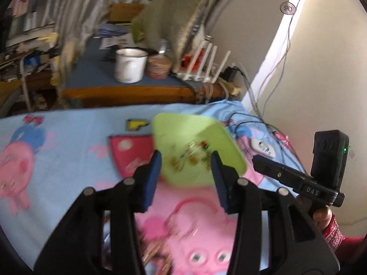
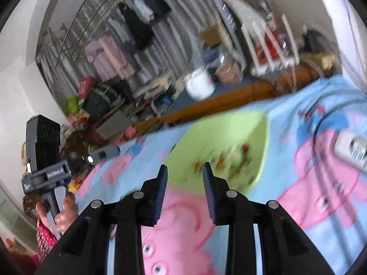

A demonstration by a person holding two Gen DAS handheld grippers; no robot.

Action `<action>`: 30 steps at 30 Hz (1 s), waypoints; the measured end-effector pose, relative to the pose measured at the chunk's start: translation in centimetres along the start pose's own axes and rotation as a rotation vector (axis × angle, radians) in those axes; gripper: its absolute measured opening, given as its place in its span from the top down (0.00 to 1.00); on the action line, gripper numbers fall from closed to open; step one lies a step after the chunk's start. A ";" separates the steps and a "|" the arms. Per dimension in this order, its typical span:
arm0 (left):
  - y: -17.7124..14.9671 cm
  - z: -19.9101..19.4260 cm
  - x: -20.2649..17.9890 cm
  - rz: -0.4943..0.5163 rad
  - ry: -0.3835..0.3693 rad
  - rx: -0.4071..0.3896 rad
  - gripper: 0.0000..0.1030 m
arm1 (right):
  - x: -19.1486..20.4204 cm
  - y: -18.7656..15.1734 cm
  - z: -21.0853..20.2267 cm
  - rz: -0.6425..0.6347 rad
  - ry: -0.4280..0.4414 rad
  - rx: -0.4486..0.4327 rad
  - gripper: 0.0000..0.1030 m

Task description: Organize jewelry

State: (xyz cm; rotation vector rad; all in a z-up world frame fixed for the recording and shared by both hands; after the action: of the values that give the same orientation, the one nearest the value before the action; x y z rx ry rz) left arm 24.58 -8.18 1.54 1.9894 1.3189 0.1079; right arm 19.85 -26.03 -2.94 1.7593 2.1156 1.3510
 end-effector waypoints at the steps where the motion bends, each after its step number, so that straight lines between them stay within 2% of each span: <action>1: -1.3 -0.6 0.9 -0.015 0.015 0.003 0.59 | 0.4 -0.7 0.6 -0.006 0.007 0.027 1.00; 4: -4.8 -1.5 3.5 -0.071 0.051 0.023 0.59 | 2.1 -4.0 3.5 -0.065 -0.015 0.150 1.00; 7: -7.9 -2.3 5.9 -0.138 0.071 0.035 0.59 | 3.7 -5.5 5.9 -0.102 -0.022 0.237 1.00; 12: -11.5 -3.8 8.0 -0.200 0.071 0.037 0.59 | 5.8 -5.6 9.2 -0.188 -0.080 0.305 1.00; 15: -12.4 -4.3 8.0 -0.197 0.072 0.036 0.59 | 5.8 -5.2 11.2 -0.230 -0.135 0.328 1.00; 18: -12.7 -4.3 7.7 -0.195 0.075 0.039 0.59 | 5.5 -5.0 11.4 -0.285 -0.197 0.341 1.00; 22: -12.6 -4.0 6.8 -0.174 0.071 0.038 0.59 | 2.4 -6.1 8.6 -0.250 -0.251 0.313 1.00; 28: -11.8 -2.6 4.5 -0.114 0.049 0.058 0.59 | -7.2 -9.0 -1.8 -0.027 -0.389 0.185 1.00; 30: -11.4 -1.9 3.1 -0.074 0.050 0.066 0.59 | -9.3 -9.9 -4.4 0.032 -0.416 0.157 1.00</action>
State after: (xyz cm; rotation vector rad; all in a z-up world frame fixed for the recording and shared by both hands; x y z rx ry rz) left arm 16.46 -2.26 -5.05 2.0013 1.4435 0.0801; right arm 13.04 -35.73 -10.87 1.9315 2.0076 0.7511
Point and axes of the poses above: each gripper's, at about its wrist camera, not at the fingertips, and z roughly the way its jaws point, x to its left, y to its top, the point moved 8 cm from there along z, roughly the way its jaws point, and after that the axes turned 12 degrees about x, right-handed, at the moved point
